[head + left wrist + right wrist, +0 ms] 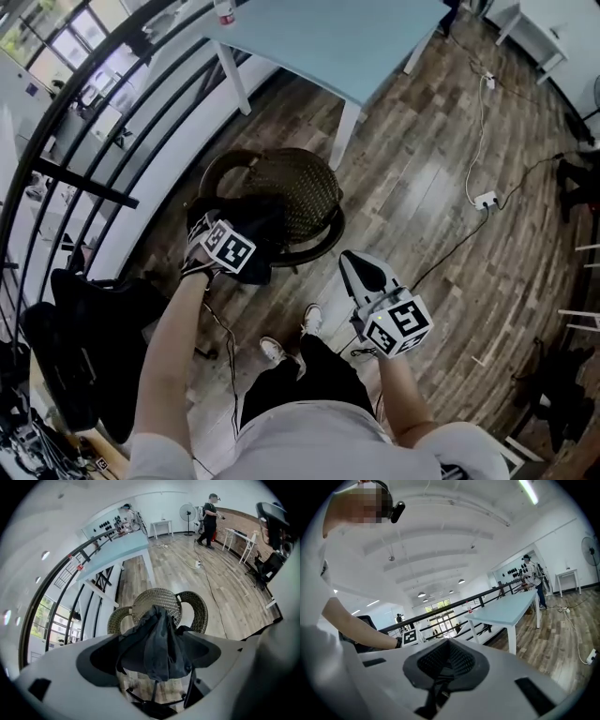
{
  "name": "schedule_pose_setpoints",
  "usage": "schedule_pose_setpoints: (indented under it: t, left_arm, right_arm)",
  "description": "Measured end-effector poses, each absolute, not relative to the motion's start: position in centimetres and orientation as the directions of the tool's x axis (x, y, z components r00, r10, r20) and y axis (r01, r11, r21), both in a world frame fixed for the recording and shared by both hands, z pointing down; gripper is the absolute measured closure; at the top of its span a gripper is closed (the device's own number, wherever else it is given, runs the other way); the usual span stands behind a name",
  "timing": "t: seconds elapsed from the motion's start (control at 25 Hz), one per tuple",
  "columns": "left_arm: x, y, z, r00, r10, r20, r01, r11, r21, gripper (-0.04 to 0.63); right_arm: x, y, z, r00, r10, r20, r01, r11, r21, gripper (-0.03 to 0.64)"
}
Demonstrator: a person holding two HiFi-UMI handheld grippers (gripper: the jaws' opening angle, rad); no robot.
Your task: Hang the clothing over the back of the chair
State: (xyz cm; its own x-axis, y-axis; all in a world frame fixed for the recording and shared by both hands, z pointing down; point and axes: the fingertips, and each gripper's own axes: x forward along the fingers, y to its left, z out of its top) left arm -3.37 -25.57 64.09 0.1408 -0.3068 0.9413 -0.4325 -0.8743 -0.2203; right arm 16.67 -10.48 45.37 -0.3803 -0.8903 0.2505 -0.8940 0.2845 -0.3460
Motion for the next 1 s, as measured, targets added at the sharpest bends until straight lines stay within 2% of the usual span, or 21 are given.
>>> schedule_pose_setpoints:
  t: [0.16, 0.28, 0.56, 0.76, 1.0]
  left_arm:
    - [-4.2, -24.7, 60.6, 0.230, -0.393, 0.890, -0.549, -0.808, -0.215, 0.226]
    - [-5.1, -23.9, 57.9, 0.285, -0.456, 0.843, -0.624, -0.756, -0.198, 0.246]
    - [-10.1, -21.5, 50.5, 0.377, -0.629, 0.680, -0.791, -0.600, -0.116, 0.347]
    - [-14.8, -19.8, 45.3, 0.373, -0.743, 0.556, -0.867, -0.493, -0.076, 0.423]
    - [-18.3, -18.7, 38.4, 0.350, -0.837, 0.422, -0.904, -0.420, -0.084, 0.519]
  right_arm:
    - [15.3, -8.8, 43.7, -0.382, -0.889, 0.254, -0.895, 0.288, -0.340, 0.598]
    - [14.5, -8.0, 42.1, -0.394, -0.885, 0.247, -0.896, 0.310, -0.319, 0.598]
    - [10.8, -6.4, 38.7, -0.431, -0.878, 0.209, -0.890, 0.375, -0.259, 0.598]
    - [8.9, -6.2, 36.5, -0.456, -0.870, 0.188, -0.883, 0.416, -0.216, 0.598]
    - [6.9, -5.9, 34.2, -0.482, -0.859, 0.173, -0.873, 0.455, -0.176, 0.598]
